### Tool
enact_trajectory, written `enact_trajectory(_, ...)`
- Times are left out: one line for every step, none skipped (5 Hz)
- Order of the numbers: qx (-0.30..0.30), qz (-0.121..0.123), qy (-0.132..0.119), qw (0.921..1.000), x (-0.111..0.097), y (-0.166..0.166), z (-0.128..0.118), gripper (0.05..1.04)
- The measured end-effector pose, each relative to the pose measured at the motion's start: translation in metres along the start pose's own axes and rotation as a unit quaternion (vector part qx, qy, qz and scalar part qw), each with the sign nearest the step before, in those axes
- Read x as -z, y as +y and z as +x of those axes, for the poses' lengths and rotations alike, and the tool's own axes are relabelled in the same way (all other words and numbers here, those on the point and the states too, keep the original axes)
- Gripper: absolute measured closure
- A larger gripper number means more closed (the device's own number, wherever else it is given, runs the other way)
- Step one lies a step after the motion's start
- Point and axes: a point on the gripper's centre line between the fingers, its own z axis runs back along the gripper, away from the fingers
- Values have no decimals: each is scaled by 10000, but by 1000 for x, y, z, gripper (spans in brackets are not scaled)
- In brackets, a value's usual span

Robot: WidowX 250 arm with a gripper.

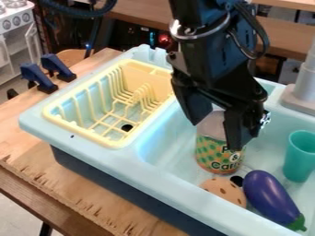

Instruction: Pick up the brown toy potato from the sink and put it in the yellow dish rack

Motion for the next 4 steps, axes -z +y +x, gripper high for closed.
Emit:
enact_trajectory(-11,-14,100,9999,6,0,-4,81)
enact_trajectory(-518,-311,7,9982,23,6,-9,81)
enact_trajectory(-769,-597,-86,9952,40,20,-13,81)
enact_trajectory(-896,-669,-140,9936,47,21,-10,81)
